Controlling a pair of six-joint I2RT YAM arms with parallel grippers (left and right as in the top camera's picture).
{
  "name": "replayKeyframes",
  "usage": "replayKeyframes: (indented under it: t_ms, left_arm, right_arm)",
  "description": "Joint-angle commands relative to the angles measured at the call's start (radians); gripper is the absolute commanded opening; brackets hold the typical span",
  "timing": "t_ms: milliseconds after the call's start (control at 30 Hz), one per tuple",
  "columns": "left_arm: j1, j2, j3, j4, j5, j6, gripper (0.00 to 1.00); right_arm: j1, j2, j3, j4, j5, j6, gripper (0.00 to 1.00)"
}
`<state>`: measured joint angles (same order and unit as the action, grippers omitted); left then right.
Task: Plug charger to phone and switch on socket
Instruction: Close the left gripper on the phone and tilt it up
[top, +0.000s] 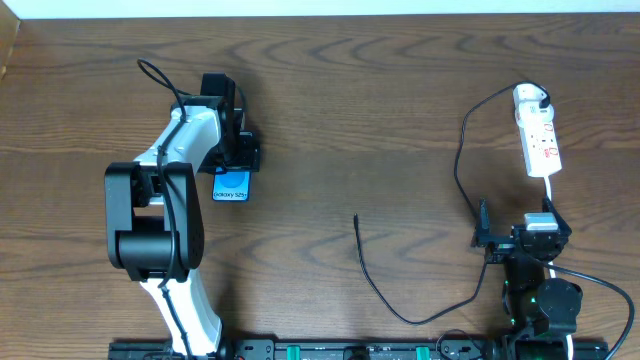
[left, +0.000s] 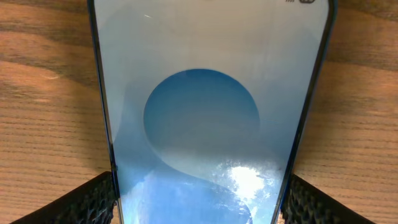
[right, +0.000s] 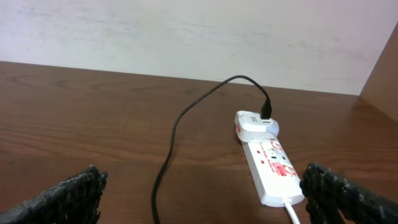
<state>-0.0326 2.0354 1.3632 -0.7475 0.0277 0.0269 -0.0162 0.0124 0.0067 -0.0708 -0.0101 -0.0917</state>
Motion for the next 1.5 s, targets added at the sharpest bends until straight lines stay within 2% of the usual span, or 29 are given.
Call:
replayKeyframes:
  t_ms: [0, 467, 867, 1000, 1100, 1467]
  left_arm:
    - [0.003, 0.011, -0.034, -0.006, -0.013, 0.006, 0.81]
    - [0.003, 0.011, -0.034, -0.011, -0.013, 0.006, 0.71]
    - [0.003, 0.011, -0.034, -0.010, -0.013, 0.006, 0.67]
    - [0.003, 0.011, -0.034, -0.011, -0.013, 0.006, 0.63]
    - [0.003, 0.011, -0.034, -0.010, -0.013, 0.006, 0.57]
    - [0.003, 0.011, -0.034, -0.010, -0.014, 0.006, 0.19]
  right_arm:
    - [0.011, -0.007, -0.001, -0.005, 0.001, -0.011, 0.99]
    - [0.011, -0.007, -0.001, -0.005, 0.001, -0.010, 0.99]
    - [0.011, -0.007, -0.001, -0.005, 0.001, -0.011, 0.99]
    - [0.011, -0.007, -0.001, -0.005, 0.001, -0.011, 0.99]
    - [0.011, -0.007, -0.001, -0.005, 0.001, -0.011, 0.99]
    - [0.011, -0.007, -0.001, -0.005, 0.001, -0.011, 0.99]
